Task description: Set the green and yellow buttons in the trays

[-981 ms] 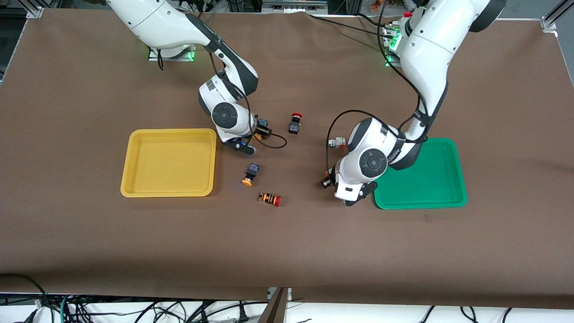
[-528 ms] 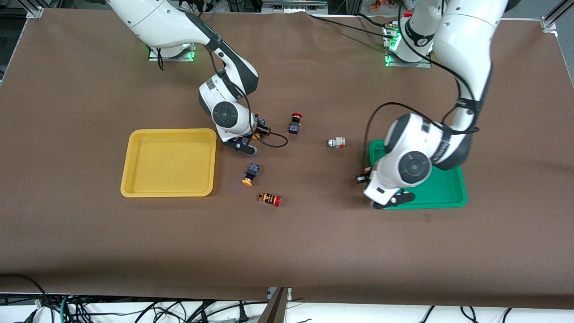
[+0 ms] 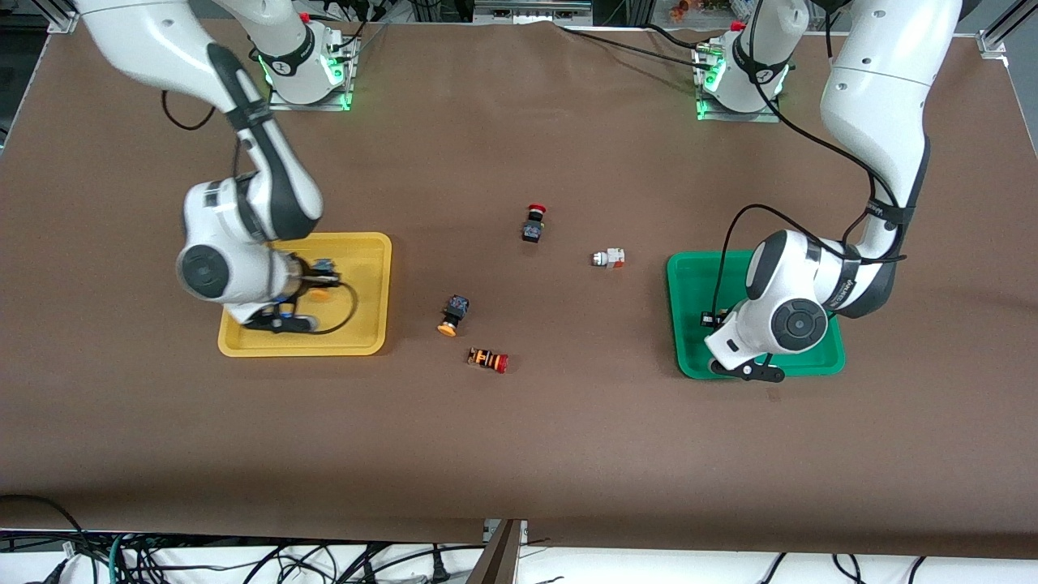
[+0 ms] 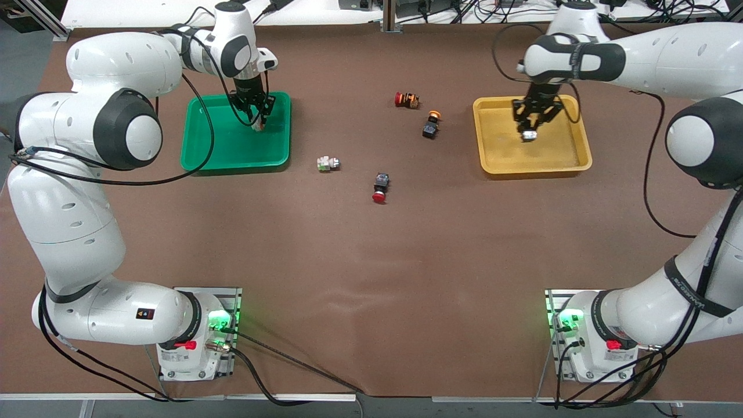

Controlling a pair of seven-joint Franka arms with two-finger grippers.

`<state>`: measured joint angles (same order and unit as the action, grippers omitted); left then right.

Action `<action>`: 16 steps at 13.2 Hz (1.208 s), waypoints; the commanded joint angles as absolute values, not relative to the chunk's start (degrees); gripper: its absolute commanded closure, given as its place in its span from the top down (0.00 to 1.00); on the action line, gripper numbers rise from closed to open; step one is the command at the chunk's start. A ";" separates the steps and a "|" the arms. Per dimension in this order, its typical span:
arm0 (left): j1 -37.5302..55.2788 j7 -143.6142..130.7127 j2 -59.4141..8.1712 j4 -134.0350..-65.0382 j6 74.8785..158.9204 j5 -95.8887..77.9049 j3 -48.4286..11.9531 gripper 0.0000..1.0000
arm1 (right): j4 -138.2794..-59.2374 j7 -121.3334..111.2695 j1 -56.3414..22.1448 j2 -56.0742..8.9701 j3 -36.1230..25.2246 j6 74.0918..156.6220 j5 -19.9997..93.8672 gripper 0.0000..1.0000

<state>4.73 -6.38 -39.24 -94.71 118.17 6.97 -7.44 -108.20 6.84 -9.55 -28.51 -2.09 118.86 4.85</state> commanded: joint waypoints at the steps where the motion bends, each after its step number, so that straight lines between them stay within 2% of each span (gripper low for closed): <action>1: 4.48 -2.30 -34.30 -95.28 116.21 8.61 -8.61 1.00 | -108.63 3.96 -10.81 -30.14 -4.57 119.62 4.83 0.00; 2: 5.35 0.15 -32.54 -94.23 113.93 8.53 -9.31 1.00 | -108.63 3.96 -10.81 -30.76 -4.92 119.79 4.83 0.00; 3: 5.27 2.96 -31.39 -93.61 111.64 8.53 -11.67 1.00 | -108.63 3.96 -10.81 -31.20 -5.01 120.40 4.83 0.25; 4: 5.19 7.43 -30.94 -92.91 110.58 8.53 -13.69 1.00 | -108.55 3.96 -10.81 -31.55 -5.44 120.50 4.92 0.92; 5: 5.27 13.04 -30.94 -92.90 110.13 8.26 -15.10 1.00 | -108.37 4.04 -10.81 -31.12 -5.45 120.32 5.10 1.00; 8: 5.54 29.48 -31.55 -93.86 111.00 7.82 -18.44 1.00 | -100.67 9.19 -11.77 -30.76 -1.60 117.43 6.15 1.00; 11: 5.19 37.17 -31.29 -95.53 111.18 7.82 -23.45 1.00 | -94.33 29.12 -14.23 -35.14 4.72 119.08 5.98 1.00; 13: 4.31 37.70 -29.98 -100.17 113.71 7.91 -27.41 1.00 | -92.12 39.06 -15.90 -37.69 7.63 122.15 5.98 1.00; 16: 4.22 37.97 -27.08 -112.46 126.95 7.91 -28.91 1.00 | -89.22 49.80 -18.18 -41.39 10.46 127.69 5.54 1.00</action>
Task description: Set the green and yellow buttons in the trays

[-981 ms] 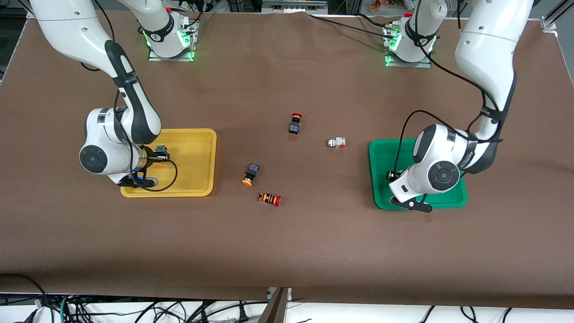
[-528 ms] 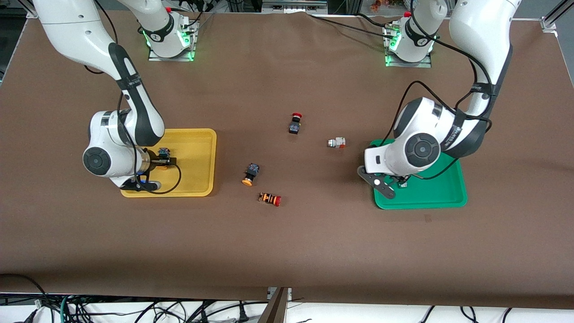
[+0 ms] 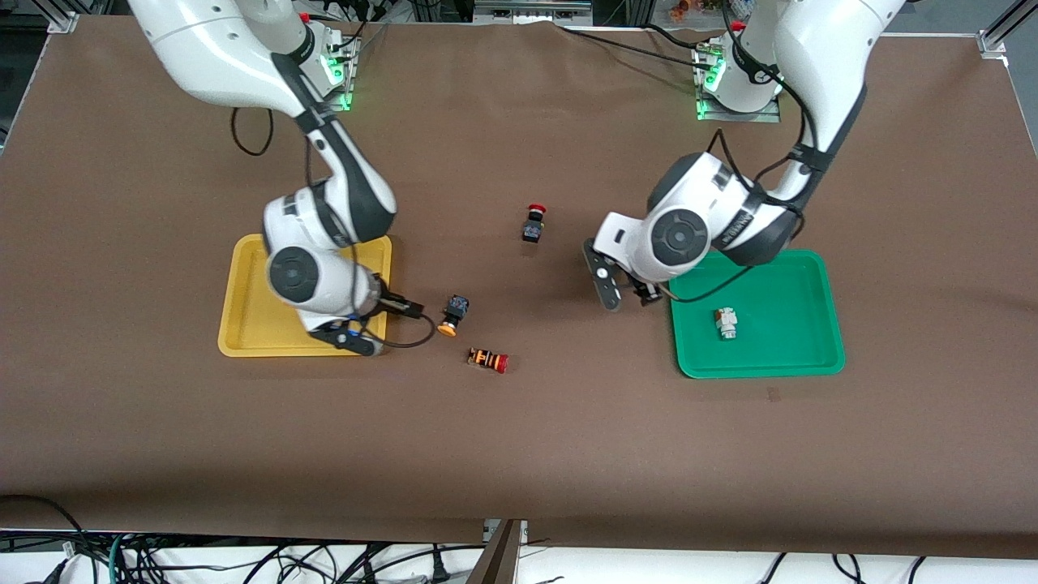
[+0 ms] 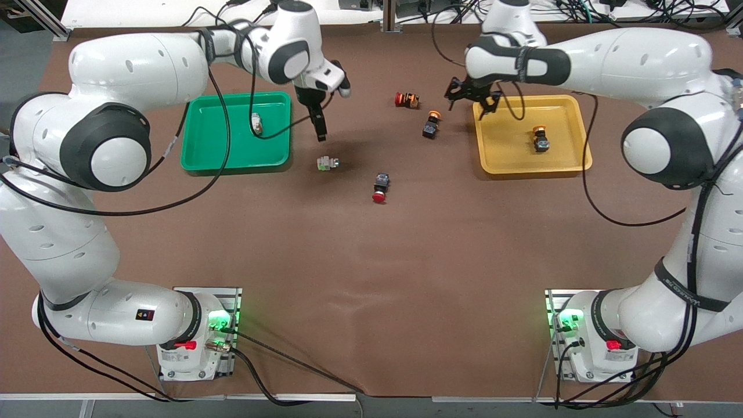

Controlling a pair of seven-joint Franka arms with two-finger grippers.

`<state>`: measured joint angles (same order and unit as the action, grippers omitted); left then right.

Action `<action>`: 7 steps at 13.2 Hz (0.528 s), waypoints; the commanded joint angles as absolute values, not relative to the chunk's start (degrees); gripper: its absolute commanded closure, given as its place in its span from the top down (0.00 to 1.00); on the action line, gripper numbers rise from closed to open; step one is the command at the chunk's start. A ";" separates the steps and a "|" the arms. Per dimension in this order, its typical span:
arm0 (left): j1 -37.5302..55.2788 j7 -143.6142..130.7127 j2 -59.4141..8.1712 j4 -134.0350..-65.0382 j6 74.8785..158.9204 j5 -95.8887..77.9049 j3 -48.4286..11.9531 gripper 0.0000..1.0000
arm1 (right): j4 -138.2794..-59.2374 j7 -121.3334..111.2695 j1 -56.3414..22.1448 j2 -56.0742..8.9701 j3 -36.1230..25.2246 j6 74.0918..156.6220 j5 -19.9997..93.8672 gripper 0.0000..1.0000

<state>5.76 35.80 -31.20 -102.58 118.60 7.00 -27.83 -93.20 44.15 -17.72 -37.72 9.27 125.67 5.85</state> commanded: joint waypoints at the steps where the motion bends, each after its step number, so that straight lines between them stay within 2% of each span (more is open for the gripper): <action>1: 4.39 37.97 -26.98 -114.67 130.83 8.00 -28.92 1.00 | -88.34 52.01 -19.24 -42.44 10.46 129.18 5.28 1.00; 3: 4.83 38.06 -28.03 -116.10 134.72 8.70 -28.92 1.00 | -87.19 53.87 -20.04 -43.59 10.89 129.72 5.19 1.00; 7: 5.10 38.06 -30.75 -116.81 136.23 8.79 -28.83 1.00 | -86.84 56.59 -21.70 -45.26 10.99 132.88 5.01 1.00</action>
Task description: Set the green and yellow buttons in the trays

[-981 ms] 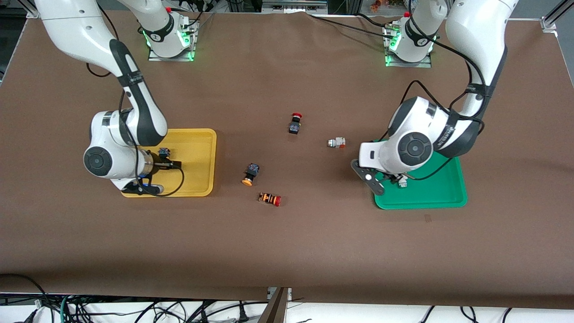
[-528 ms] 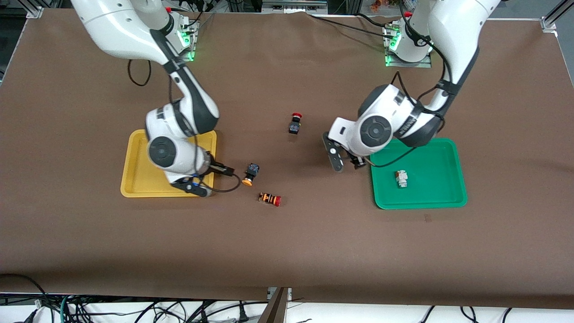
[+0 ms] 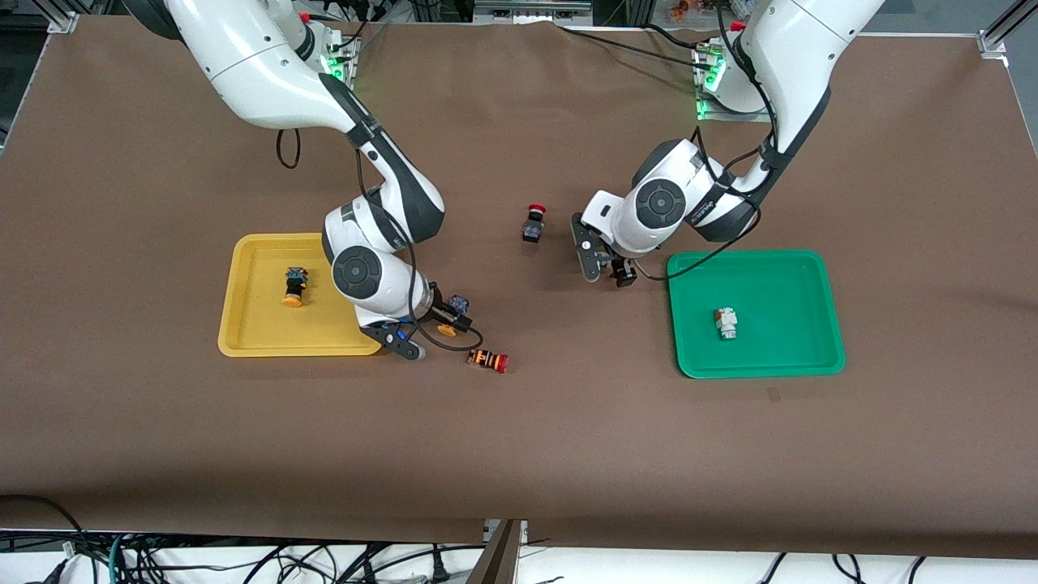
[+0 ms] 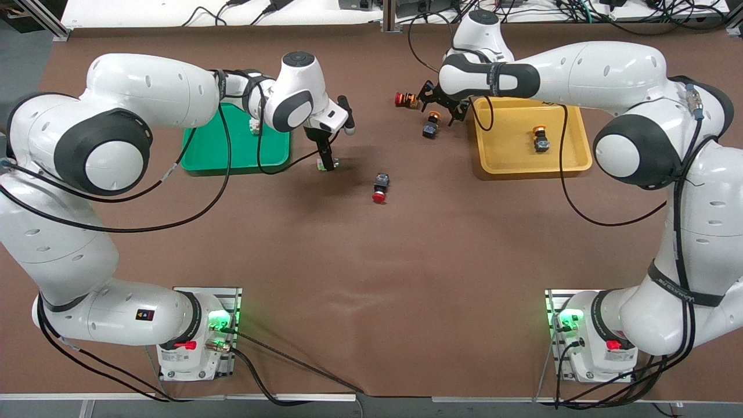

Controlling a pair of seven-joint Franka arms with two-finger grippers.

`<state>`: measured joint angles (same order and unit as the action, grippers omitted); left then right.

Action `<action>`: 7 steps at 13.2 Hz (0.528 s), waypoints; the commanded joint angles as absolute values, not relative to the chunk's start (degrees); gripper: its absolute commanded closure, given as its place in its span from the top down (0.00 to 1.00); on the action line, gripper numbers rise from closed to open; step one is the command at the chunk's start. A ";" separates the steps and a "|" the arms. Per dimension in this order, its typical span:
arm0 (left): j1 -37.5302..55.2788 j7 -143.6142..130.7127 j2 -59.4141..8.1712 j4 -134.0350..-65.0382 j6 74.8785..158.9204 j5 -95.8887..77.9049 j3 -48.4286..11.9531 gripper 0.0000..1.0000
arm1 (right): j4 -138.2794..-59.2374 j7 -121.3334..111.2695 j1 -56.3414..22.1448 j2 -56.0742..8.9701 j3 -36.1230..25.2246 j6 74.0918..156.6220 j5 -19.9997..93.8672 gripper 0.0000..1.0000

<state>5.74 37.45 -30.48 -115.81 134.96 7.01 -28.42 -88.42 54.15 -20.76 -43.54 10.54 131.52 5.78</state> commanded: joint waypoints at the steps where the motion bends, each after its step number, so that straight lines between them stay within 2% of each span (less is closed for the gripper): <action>1: 4.84 38.06 -31.46 -116.81 136.75 8.70 -28.83 1.00 | -86.84 57.30 -22.06 -45.96 10.99 133.67 4.23 1.00; 2: 4.83 38.06 -32.07 -116.81 136.76 8.70 -28.83 0.95 | -86.92 57.48 -22.15 -46.31 10.99 134.03 2.57 1.00; 3: 4.83 38.06 -32.34 -116.81 136.67 8.79 -28.83 0.67 | -87.01 57.48 -22.15 -46.67 10.99 134.12 0.81 1.00; 4: 4.83 38.06 -32.26 -116.72 136.15 8.70 -28.83 0.31 | -87.19 57.57 -22.15 -46.76 10.99 134.30 0.27 0.96; 5: 4.92 38.06 -32.17 -116.63 136.06 8.70 -28.83 0.07 | -87.19 57.48 -22.15 -47.11 10.99 134.82 0.18 0.75; 6: 4.66 38.14 -31.82 -116.63 135.88 8.70 -28.83 0.00 | -87.10 57.13 -22.15 -47.11 10.99 135.09 0.18 0.18; 7: 4.57 38.14 -31.38 -116.37 135.18 8.79 -28.92 0.00 | -87.01 56.61 -22.15 -46.94 10.99 134.83 0.26 0.00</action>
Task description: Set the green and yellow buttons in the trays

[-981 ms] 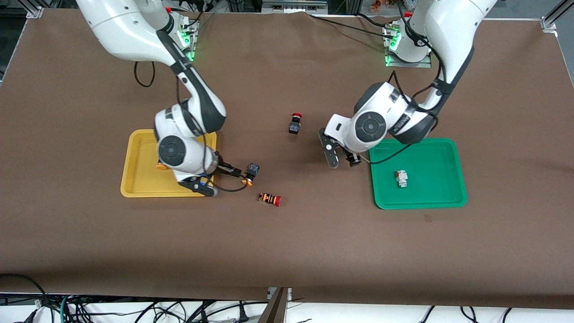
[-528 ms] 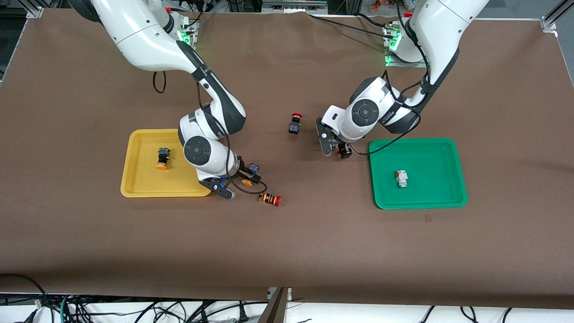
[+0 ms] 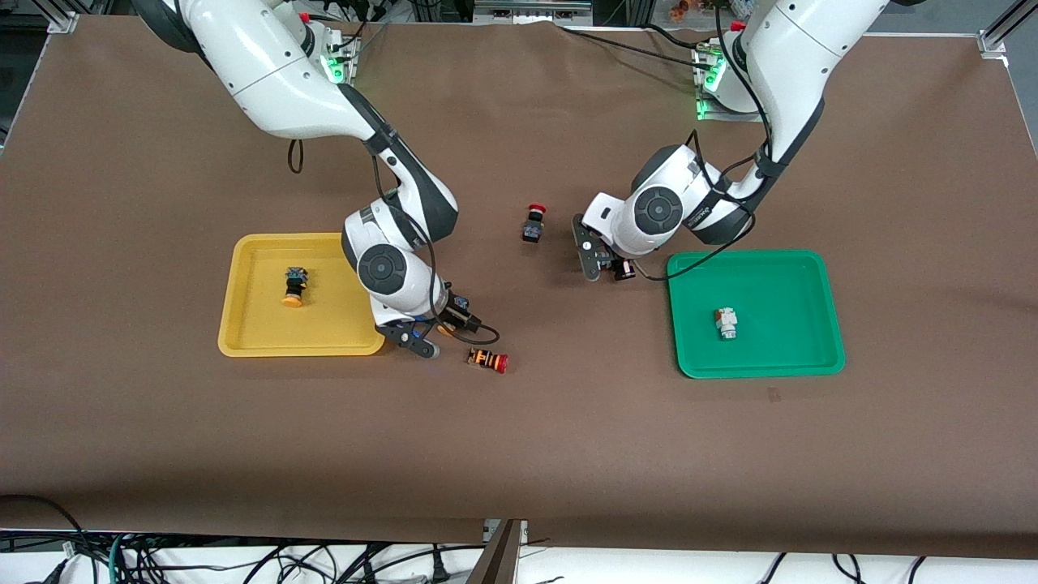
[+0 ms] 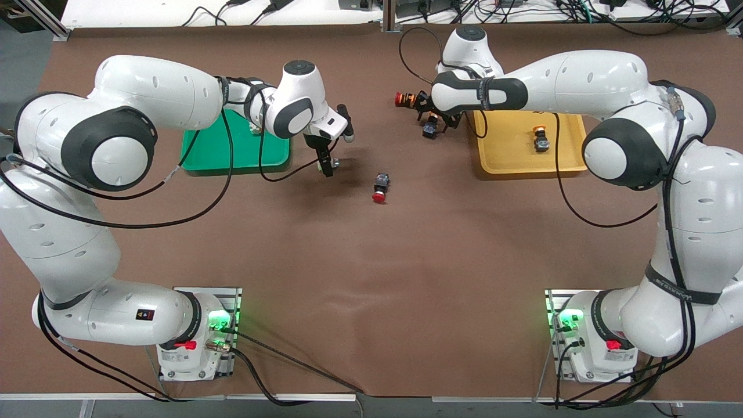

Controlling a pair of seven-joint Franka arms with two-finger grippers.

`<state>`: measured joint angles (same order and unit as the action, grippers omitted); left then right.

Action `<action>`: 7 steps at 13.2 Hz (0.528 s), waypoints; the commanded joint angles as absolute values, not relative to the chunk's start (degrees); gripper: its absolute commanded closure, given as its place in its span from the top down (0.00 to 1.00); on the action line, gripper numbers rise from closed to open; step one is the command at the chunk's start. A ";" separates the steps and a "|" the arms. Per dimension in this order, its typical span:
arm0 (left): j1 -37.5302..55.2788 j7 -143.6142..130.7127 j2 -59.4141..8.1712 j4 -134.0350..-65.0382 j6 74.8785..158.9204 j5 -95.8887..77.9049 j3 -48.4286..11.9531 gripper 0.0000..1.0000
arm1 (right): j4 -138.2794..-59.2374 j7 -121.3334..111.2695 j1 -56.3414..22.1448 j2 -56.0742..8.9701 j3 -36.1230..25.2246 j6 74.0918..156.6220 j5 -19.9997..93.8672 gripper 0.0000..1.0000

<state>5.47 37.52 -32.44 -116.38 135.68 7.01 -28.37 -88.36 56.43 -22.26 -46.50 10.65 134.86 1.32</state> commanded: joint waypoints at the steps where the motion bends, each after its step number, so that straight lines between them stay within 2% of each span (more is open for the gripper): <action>1: 4.57 38.06 -30.42 -116.02 133.44 8.70 -28.92 0.00 | -86.92 56.17 -21.97 -46.41 10.99 134.30 0.44 0.00; 4: 4.31 37.88 -25.85 -113.40 126.51 8.61 -28.92 0.00 | -84.21 51.01 -20.31 -44.13 10.81 125.02 0.44 0.00; 7: 1.59 37.97 -24.96 -102.08 107.29 8.53 -28.65 0.00 | -84.81 34.95 -16.97 -40.62 8.37 114.91 0.26 0.00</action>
<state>3.90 37.54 -25.97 -108.51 117.71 7.02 -28.36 -83.65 44.09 -19.41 -43.47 9.69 120.43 0.91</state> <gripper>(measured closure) 0.652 0.604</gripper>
